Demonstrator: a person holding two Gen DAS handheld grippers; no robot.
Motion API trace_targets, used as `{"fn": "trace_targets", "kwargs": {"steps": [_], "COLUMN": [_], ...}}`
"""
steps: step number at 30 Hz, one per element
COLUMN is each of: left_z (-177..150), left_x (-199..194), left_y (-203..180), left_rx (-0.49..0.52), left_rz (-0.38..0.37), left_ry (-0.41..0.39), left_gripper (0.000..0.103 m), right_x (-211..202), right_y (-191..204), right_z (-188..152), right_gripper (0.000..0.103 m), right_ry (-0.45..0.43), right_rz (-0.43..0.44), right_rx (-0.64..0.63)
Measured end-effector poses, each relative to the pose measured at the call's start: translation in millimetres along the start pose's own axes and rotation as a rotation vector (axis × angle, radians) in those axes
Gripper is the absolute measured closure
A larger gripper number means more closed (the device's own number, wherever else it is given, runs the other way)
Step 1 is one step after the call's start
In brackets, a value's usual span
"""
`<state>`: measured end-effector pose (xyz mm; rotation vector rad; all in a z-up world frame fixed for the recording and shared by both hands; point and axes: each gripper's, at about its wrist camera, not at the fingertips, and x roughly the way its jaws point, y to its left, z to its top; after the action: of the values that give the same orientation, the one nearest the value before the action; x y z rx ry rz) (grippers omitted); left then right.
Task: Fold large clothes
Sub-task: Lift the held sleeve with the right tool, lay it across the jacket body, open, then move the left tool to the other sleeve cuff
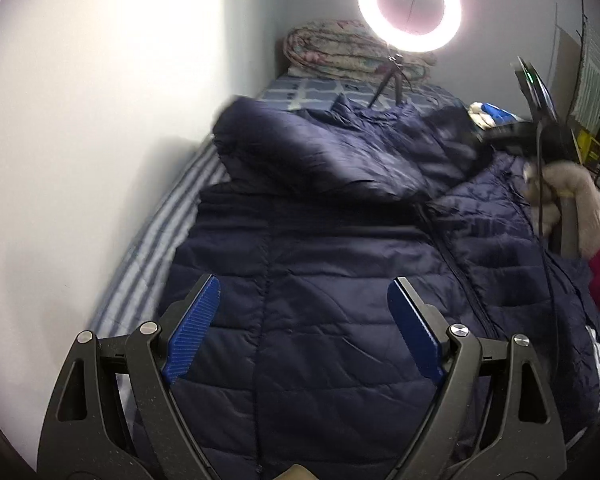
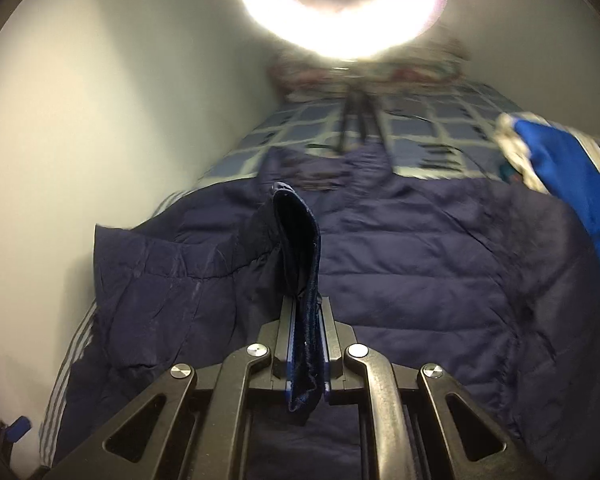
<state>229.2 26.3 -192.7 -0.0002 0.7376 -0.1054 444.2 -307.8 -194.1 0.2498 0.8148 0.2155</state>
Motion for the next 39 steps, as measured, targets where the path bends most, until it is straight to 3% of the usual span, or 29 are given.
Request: {"fn": "trace_targets", "kwargs": {"steps": [4,11,16,19,22,28,32,37,39], "left_z": [7,7,10,10,11,21,26,28,27], "left_x": [5,-1,-6,-11,-17,-34,-45,-63,-60], "left_y": [3,-11,-15,-17,-19,-31,-44,-66,-75], "left_rx": [-0.014,0.046,0.046,0.051,0.054,0.081,0.093,0.147,0.147], "left_rz": [0.003,0.016,0.0,-0.039,-0.066,-0.069,-0.104,-0.121,-0.135], "left_ry": [-0.003,-0.021,-0.039,-0.06,-0.086,-0.139,-0.151,-0.218,-0.209], "left_gripper": [0.015,0.015,0.015,0.015,0.015,0.015,0.015,0.015,0.015], "right_x": [21,42,63,67,60,-1,-58,-158,-192], "right_y": [-35,-46,-53,-55,-55,-48,-35,-21,-20], "right_z": [-17,-13,-15,-17,-15,-8,-12,-41,-56], "right_gripper": [0.096,0.096,0.095,0.088,0.072,0.067,0.053,0.045,0.037], "right_ry": [0.036,0.074,0.157,0.188,0.175,0.093,0.02,-0.095,-0.124], "right_rz": [-0.076,-0.128,-0.236,-0.249,-0.263,-0.218,-0.225,-0.233,-0.233], "right_rx": [0.1,0.077,0.058,0.044,0.035,0.035,-0.02,-0.061,-0.043]}}
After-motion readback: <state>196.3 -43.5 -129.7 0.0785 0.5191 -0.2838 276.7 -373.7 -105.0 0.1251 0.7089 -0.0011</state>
